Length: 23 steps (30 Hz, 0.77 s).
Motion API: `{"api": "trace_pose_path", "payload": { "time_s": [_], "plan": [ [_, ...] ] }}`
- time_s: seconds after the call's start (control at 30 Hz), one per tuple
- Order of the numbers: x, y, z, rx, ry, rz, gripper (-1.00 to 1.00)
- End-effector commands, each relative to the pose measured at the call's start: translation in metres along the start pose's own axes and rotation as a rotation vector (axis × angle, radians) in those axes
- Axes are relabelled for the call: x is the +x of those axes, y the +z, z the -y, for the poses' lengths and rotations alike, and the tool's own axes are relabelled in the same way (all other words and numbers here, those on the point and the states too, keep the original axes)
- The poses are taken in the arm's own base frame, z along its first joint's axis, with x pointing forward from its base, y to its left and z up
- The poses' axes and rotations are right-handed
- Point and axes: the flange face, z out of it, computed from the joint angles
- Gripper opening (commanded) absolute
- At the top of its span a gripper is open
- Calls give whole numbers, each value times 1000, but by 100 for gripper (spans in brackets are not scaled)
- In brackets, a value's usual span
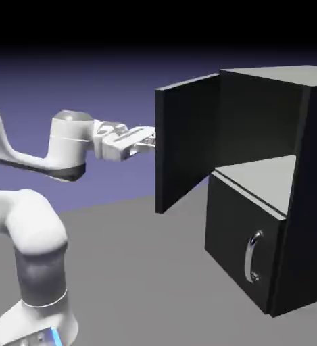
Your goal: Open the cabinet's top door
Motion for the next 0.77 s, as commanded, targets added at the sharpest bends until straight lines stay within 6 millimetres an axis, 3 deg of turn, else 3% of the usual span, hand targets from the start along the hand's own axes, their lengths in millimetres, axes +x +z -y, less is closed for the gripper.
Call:
{"api": "trace_pose_path", "payload": {
  "time_s": [0.0, 0.4, 0.73],
  "plan": [
    [-3, -7, 3, -20, 0, -19, -100],
    [-48, -88, 48, -251, 0, -250, -100],
    [-81, -123, 81, -384, 0, -383, -100]
  ]
}}
